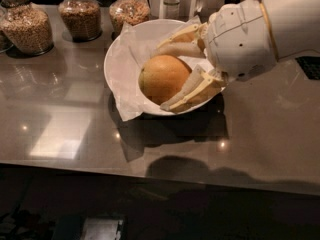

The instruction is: Pick orange from white bowl

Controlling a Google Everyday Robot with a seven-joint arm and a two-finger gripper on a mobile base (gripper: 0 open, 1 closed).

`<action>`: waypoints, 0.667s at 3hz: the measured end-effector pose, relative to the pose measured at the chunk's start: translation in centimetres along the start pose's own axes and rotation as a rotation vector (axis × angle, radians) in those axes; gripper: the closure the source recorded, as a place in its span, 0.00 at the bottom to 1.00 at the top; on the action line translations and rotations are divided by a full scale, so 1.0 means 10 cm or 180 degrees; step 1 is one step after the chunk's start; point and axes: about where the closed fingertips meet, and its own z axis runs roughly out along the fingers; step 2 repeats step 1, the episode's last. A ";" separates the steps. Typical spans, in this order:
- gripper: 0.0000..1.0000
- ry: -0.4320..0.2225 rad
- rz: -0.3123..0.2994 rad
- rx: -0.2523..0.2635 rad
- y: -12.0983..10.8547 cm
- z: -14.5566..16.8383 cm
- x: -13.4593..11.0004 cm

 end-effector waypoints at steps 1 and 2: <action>1.00 0.0000 0.0000 0.0000 0.00 0.00 0.00; 1.00 0.0000 0.0000 0.0000 0.00 0.00 0.00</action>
Offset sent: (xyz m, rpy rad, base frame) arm 0.0000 0.0000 0.0000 0.0000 0.0000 0.0000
